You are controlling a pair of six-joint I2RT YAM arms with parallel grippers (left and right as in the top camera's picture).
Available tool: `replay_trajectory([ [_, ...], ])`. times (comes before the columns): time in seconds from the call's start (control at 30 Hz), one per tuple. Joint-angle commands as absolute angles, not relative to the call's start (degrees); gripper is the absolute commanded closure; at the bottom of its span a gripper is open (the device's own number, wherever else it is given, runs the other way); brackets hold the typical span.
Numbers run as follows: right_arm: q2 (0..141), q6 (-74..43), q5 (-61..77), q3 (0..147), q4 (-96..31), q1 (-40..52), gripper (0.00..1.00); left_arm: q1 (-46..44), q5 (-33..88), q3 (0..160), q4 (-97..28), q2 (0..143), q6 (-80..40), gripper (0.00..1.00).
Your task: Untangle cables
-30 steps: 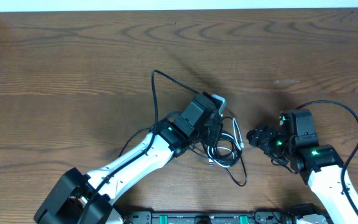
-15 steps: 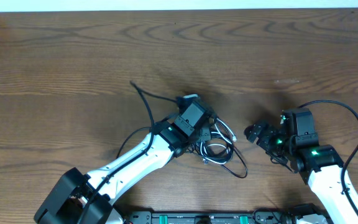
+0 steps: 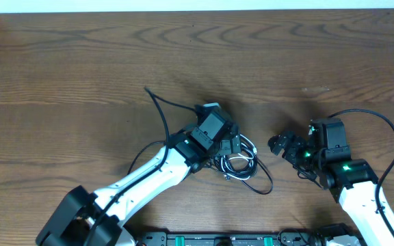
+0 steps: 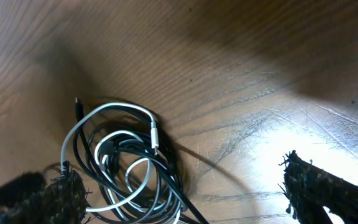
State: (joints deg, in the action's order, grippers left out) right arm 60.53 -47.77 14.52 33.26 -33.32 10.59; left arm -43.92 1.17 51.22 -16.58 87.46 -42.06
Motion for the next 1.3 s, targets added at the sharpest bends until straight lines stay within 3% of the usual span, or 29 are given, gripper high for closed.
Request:
replay_trajectory([
  [0.0, 60.38, -48.34, 14.59, 32.97, -32.69, 11.09, 0.01, -42.87, 0.21, 52.42, -17.08, 81.6, -23.88, 0.02],
  [0.2, 61.84, -52.27, 18.76, 32.97, -23.11, 15.38, 0.01, -40.1, -9.98, 52.42, -16.91, 73.6, -23.14, 0.02],
  [0.3, 64.18, -53.15, 16.84, 32.97, -19.09, 19.05, 0.01, -38.33, -10.35, 52.42, -17.5, 70.59, -23.16, 0.02],
  [0.47, 70.59, -64.05, 13.67, 32.97, -16.6, 23.64, 0.01, -34.94, -10.37, 52.42, -19.97, 67.24, -27.16, 0.02],
  [0.77, 89.17, -59.59, 9.45, 32.99, 9.74, 34.61, 0.01, -30.44, -9.69, 52.42, -21.89, 66.59, -33.34, 0.02],
  [1.07, 101.54, -63.83, 4.21, 34.17, 16.51, 35.73, 0.01, -30.44, -9.72, 52.4, -26.15, 66.65, -33.34, 0.02],
  [1.27, 105.62, -59.42, 6.83, 39.77, 13.47, 35.9, 0.01, -30.44, -9.67, 52.4, -26.63, 66.65, -33.36, 0.02],
])
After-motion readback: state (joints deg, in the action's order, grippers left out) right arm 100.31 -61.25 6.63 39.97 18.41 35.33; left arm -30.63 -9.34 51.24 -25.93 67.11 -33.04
